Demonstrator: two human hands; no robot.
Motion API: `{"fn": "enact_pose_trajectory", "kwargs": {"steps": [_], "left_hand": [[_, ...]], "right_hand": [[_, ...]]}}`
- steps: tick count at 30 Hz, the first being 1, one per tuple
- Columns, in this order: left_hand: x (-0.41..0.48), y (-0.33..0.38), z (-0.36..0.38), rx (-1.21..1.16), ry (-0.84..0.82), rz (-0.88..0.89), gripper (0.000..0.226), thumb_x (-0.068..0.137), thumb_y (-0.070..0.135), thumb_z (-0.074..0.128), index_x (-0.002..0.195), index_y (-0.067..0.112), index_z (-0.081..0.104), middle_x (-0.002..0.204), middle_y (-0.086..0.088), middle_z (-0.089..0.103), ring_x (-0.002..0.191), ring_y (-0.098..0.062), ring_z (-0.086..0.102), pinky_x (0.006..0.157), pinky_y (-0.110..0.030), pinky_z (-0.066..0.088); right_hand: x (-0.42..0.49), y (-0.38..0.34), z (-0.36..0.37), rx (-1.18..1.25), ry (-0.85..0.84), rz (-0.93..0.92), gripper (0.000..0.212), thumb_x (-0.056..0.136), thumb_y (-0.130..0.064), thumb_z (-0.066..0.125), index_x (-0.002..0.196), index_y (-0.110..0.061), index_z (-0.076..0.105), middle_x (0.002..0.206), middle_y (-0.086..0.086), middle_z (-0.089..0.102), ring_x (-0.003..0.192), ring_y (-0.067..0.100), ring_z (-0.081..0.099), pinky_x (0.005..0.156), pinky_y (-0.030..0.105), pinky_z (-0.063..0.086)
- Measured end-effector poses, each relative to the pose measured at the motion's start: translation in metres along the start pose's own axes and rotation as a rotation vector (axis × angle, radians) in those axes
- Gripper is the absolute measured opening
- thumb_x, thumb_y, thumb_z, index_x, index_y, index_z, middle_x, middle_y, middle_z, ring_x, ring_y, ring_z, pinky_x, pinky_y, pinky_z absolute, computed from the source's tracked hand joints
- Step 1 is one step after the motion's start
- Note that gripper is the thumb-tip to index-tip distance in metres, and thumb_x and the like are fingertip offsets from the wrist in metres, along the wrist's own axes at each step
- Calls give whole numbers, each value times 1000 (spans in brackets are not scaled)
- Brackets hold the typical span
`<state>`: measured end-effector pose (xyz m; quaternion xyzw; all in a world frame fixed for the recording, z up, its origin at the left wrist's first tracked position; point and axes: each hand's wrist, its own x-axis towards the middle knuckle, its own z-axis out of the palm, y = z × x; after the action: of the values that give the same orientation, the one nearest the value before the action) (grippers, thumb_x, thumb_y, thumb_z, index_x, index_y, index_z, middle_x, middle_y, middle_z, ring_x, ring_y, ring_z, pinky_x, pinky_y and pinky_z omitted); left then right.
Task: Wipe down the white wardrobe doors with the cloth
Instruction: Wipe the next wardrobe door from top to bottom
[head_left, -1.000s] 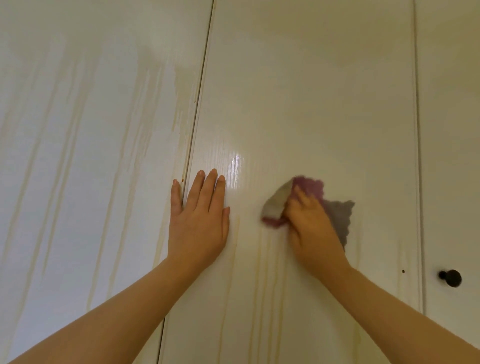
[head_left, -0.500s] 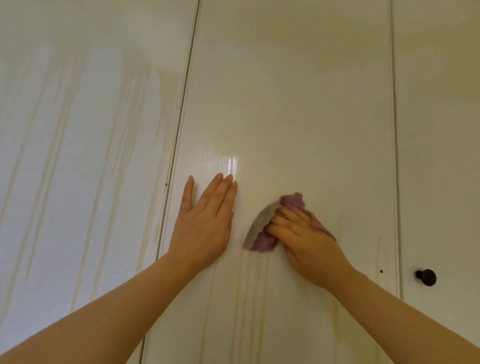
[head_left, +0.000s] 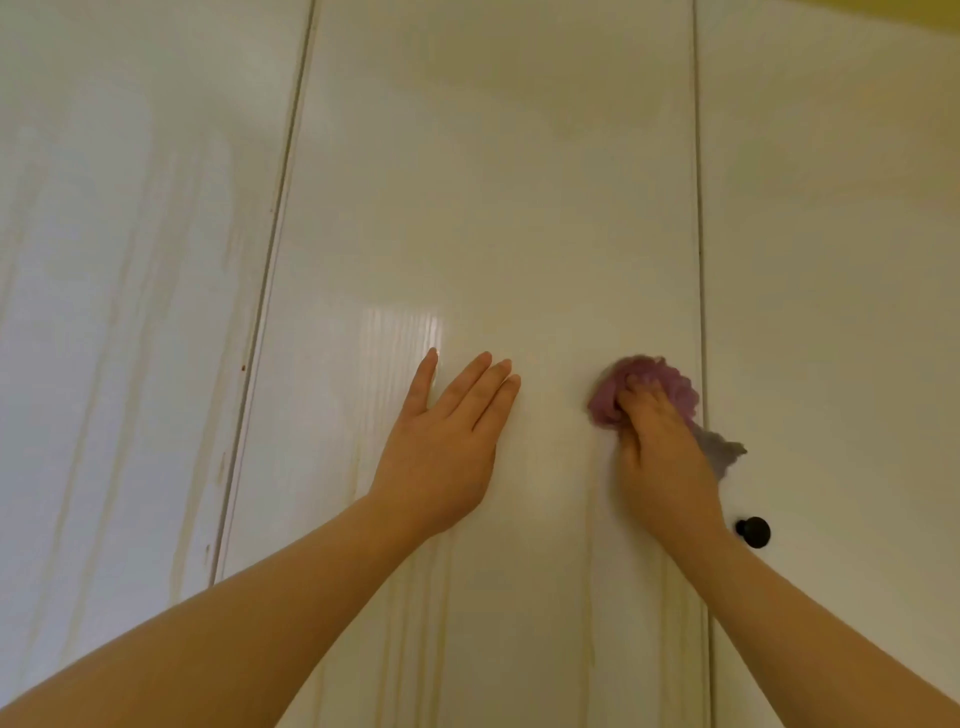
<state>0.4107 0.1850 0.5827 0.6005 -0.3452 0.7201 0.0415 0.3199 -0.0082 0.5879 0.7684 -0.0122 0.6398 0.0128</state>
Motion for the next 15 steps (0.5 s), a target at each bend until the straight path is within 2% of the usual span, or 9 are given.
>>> {"fn": "enact_pose_trajectory", "kwargs": {"steps": [2,5,7,8,10,12,14,15], "left_hand": [[5,9,0,-16,-5,-2,47,85,11,39,127,1,57,132,-13,57,124,-28,53,105,-55,22],[9,22,-1,-25,-18,14,48,85,11,37,127,1,57,131,-13,58,123,-28,54,105,-55,22],[10,32,-1,-24,-35,40,48,86,12,36,127,1,58,130,-13,58,123,-28,54,105,-55,22],[11,36,-2,-25,-45,52,48,86,12,35,126,1,58,130,-14,58,122,-29,54,105,-55,22],[14,42,-1,-28,-64,58,48,86,12,34,126,0,58,130,-14,58,122,-29,55,104,-55,22],[15,48,0,-31,-91,45,49,85,12,34,127,0,57,130,-14,58,122,-29,54,105,-55,21],[12,54,2,-29,-111,32,50,85,13,34,127,0,57,131,-14,58,123,-29,54,106,-55,20],[10,58,3,-29,-120,28,50,85,13,34,127,0,57,131,-14,57,123,-29,54,106,-55,20]], "right_hand": [[-21,1,5,-13,-37,-47,38,78,-1,34,99,2,65,109,19,64,104,37,60,92,29,37],[-68,9,5,-65,-121,-230,43,82,-9,34,113,-3,63,123,12,60,120,28,49,102,34,34],[-73,18,-4,-55,-142,-266,41,83,-10,36,113,-6,63,123,7,60,121,21,47,101,36,38],[-66,20,-8,-47,-136,-249,40,84,-10,36,112,-6,63,121,8,62,118,22,50,99,37,42],[-40,25,-15,-23,-89,-86,35,86,-6,37,112,-4,61,117,11,62,112,27,56,94,37,47],[-19,34,-17,-14,-77,49,34,87,1,35,112,0,59,114,15,60,109,29,55,95,32,40],[-26,37,-16,-1,-87,67,38,84,0,32,111,3,59,115,19,58,111,28,51,99,27,32],[-41,38,-14,24,-115,56,40,83,-1,33,114,2,59,119,19,57,115,27,49,103,30,32]]}}
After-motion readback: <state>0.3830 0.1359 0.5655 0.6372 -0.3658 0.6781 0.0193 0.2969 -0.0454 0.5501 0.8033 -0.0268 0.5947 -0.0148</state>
